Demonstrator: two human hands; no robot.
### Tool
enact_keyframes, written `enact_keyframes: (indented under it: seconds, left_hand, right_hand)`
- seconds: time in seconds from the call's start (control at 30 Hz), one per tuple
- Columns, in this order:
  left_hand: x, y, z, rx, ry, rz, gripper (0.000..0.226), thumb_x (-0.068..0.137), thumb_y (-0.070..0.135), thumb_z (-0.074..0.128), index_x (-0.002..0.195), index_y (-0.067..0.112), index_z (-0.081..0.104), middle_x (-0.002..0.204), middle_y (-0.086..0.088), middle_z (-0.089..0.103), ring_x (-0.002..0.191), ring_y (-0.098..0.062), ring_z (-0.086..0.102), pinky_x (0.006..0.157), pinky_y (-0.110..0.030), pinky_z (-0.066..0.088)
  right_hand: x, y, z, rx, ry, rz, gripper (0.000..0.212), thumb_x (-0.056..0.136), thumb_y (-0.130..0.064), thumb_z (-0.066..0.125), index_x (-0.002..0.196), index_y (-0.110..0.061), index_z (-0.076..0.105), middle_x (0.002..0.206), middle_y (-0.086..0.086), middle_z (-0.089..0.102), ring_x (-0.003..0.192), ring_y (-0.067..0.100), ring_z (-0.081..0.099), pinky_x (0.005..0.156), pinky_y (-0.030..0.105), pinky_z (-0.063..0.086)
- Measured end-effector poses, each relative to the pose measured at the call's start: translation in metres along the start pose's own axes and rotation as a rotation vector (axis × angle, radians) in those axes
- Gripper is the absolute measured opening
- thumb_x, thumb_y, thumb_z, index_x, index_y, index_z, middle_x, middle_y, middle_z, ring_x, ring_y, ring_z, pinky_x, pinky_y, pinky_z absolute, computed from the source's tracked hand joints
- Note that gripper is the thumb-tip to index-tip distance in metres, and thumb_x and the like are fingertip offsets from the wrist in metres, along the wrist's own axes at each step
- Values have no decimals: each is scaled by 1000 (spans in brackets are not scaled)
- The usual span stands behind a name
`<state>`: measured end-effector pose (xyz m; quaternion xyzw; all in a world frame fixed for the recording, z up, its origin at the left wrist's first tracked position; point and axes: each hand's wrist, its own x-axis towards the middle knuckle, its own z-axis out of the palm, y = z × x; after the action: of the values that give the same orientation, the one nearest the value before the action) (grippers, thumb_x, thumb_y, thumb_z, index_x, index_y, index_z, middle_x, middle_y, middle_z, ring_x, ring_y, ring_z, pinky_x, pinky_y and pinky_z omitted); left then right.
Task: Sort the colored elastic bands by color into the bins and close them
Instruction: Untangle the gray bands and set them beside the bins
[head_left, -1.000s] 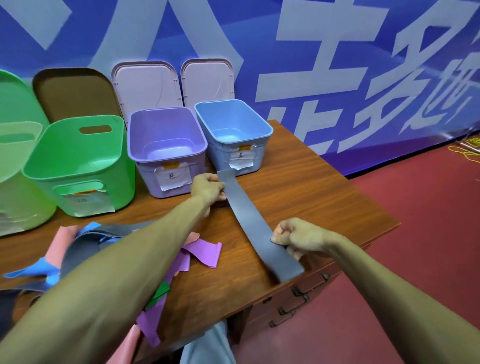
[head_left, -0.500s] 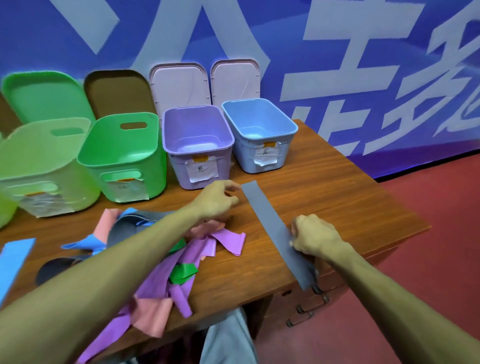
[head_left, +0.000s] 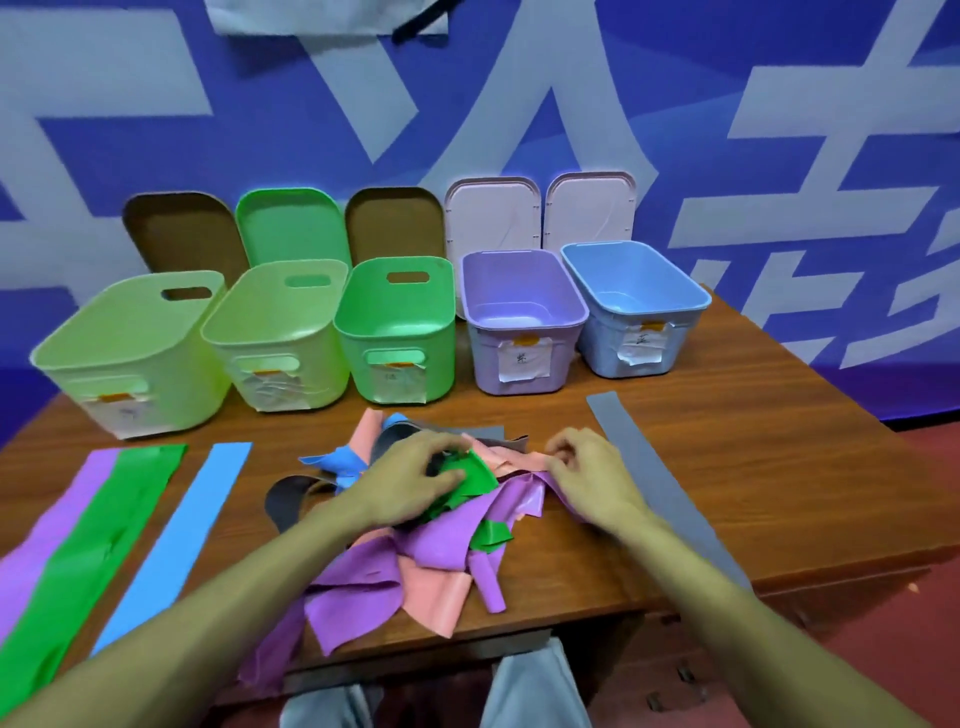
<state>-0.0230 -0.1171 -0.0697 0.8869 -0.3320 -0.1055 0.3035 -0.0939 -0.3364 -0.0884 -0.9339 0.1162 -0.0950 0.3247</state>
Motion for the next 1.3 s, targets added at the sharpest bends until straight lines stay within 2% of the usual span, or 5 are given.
enact_keyframes:
  seconds: [0.3,0.67,0.97,1.07,1.3]
  left_hand:
    - [-17,-25,39,-338,287,-64,38,80,12,72,107,37,63,108,11,67,101,1,60,93,-17,43]
    - [-24,-21,17,-342,459,-130,31,84,7,67,115,13,66,97,-5,63,85,-12,58,77,-7,42]
    - [-47,-10,-10,-492,487,-89,15,86,7,64,89,20,71,86,12,70,77,12,60,75,-6,44]
    - [-47,-4,-18,-529,526,-50,15,85,5,65,87,18,71,80,14,69,71,15,58,71,-4,42]
    - [-41,4,-39,-595,591,45,25,82,5,68,86,30,70,75,26,70,77,12,62,75,-8,46]
  right_hand:
    - [-13,-8,66,275,168,-8,16,93,-16,55,87,-13,70,87,-6,66,86,14,56,75,20,37]
    - [-12,-8,67,335,202,-16,28,96,-18,49,82,-6,70,81,0,66,86,19,56,80,35,44]
    - [-6,-23,46,433,141,66,13,92,-22,58,98,-18,69,95,1,63,84,11,58,68,2,36]
    - [-5,-49,27,363,257,-88,5,88,-24,64,91,-24,68,90,-2,59,79,10,53,75,15,40]
    - [3,-121,-1,231,-75,-415,13,79,-30,73,87,-20,72,81,-8,64,72,0,53,66,11,37]
